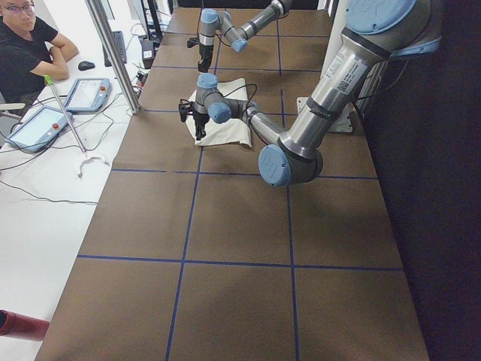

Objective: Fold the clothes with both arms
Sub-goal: 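Lower the hem onto the collar edge with both grippers, then release the hem and move the right gripper to the folded shirt's side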

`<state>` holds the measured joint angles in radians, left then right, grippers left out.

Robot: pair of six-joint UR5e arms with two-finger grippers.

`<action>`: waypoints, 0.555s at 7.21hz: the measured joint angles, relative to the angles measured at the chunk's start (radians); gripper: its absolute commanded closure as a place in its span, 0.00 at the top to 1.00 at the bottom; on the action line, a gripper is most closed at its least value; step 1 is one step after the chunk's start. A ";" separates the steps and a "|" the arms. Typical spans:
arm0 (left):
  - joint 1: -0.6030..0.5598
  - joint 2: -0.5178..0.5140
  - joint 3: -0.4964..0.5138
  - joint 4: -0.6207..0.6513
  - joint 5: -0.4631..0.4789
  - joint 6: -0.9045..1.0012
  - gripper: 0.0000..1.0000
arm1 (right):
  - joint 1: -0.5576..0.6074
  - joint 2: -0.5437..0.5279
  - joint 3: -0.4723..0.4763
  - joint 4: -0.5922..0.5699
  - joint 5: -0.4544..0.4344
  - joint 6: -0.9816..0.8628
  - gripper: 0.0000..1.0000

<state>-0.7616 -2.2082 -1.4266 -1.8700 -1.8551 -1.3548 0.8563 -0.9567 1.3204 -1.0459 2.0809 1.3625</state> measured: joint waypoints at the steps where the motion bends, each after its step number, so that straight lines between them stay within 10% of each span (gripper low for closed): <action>1: -0.002 -0.001 -0.003 0.001 0.000 0.000 1.00 | -0.006 -0.011 0.044 -0.002 0.006 0.012 1.00; 4: -0.004 0.004 -0.035 0.005 0.000 -0.001 1.00 | -0.102 -0.160 0.244 -0.008 -0.053 0.070 1.00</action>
<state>-0.7653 -2.2045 -1.4617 -1.8651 -1.8551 -1.3562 0.7541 -1.1170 1.5643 -1.0536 2.0283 1.4321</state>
